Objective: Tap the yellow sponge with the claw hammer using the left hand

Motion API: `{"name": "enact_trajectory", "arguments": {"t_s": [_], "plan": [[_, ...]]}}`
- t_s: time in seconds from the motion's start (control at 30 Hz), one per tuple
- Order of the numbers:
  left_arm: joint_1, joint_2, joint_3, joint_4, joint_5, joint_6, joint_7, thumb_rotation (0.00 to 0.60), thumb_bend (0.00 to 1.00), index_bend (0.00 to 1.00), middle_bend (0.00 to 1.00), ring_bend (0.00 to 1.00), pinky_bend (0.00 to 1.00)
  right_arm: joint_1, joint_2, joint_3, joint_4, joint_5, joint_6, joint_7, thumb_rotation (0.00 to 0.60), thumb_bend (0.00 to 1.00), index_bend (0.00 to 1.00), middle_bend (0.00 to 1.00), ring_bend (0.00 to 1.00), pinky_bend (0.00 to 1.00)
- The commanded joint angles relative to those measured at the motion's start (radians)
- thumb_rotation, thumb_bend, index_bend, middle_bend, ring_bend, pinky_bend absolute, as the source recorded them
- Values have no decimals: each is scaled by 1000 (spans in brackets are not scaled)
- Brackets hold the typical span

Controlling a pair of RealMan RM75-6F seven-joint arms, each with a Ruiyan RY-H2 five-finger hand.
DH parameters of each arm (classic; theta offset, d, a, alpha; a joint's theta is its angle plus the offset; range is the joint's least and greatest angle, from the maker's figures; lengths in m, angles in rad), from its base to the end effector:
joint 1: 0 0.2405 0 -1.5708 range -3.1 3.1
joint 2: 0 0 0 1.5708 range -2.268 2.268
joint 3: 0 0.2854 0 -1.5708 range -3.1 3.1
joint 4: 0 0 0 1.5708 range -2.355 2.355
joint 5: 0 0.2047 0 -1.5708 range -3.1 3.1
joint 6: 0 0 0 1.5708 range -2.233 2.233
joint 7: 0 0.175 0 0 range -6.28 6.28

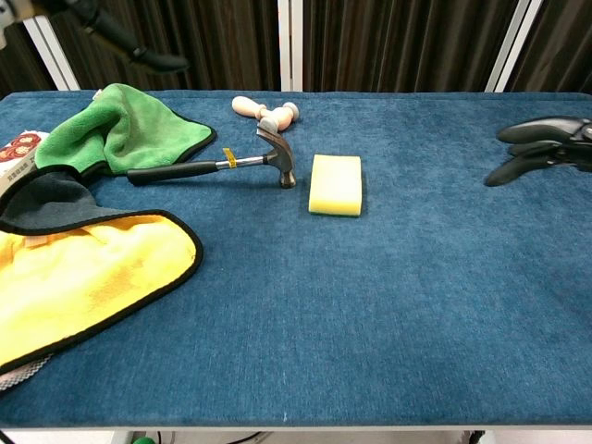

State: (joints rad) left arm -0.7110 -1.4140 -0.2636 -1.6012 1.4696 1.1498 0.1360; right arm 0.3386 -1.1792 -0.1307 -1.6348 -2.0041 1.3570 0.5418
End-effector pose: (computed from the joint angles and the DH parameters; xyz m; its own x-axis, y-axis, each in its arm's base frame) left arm -0.0989 0.3828 0.0634 0.2744 -0.0174 0.9615 0.7793 -0.5817 -0.2329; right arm -0.2238 -0.2092 0.0805 0.0446 -0.4973 0.8664 -0.8372 -0.4918 -0.2391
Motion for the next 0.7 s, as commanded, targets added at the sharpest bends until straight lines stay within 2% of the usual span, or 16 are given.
{"name": "enact_trajectory", "arguments": {"t_s": [0.03, 0.2, 0.27, 0.3, 0.37, 0.57, 0.7], "plan": [[-12, -1, -9, -4, -41, -25, 26, 600, 160, 217, 186, 142, 163, -2, 12, -5, -3, 8, 16, -3, 600, 131, 45, 134, 0, 0], [-23, -22, -17, 7, -222, -107, 95, 600, 177, 291, 236, 154, 174, -41, 56, -35, 0, 13, 95, -5, 600, 131, 45, 135, 0, 0], [-33, -42, -13, 12, -308, -139, 148, 600, 221, 379, 299, 206, 196, -64, 70, -44, 7, 20, 131, -16, 600, 131, 45, 138, 0, 0], [-38, -56, -13, 16, -340, -147, 167, 600, 232, 392, 317, 224, 202, -73, 75, -47, 9, 24, 143, -19, 600, 131, 45, 139, 0, 0], [-51, -100, -14, 37, -405, -149, 207, 600, 244, 388, 329, 234, 207, -89, 85, -55, 11, 25, 170, -22, 600, 131, 45, 139, 0, 0], [-96, -206, -30, 107, -590, -158, 309, 600, 245, 283, 289, 229, 214, -123, 91, -69, 20, 23, 216, -50, 600, 131, 56, 142, 0, 0], [-137, -269, -49, 155, -707, -155, 372, 600, 241, 265, 282, 228, 219, -136, 85, -77, 31, 29, 226, -46, 600, 131, 61, 142, 0, 0]]}}
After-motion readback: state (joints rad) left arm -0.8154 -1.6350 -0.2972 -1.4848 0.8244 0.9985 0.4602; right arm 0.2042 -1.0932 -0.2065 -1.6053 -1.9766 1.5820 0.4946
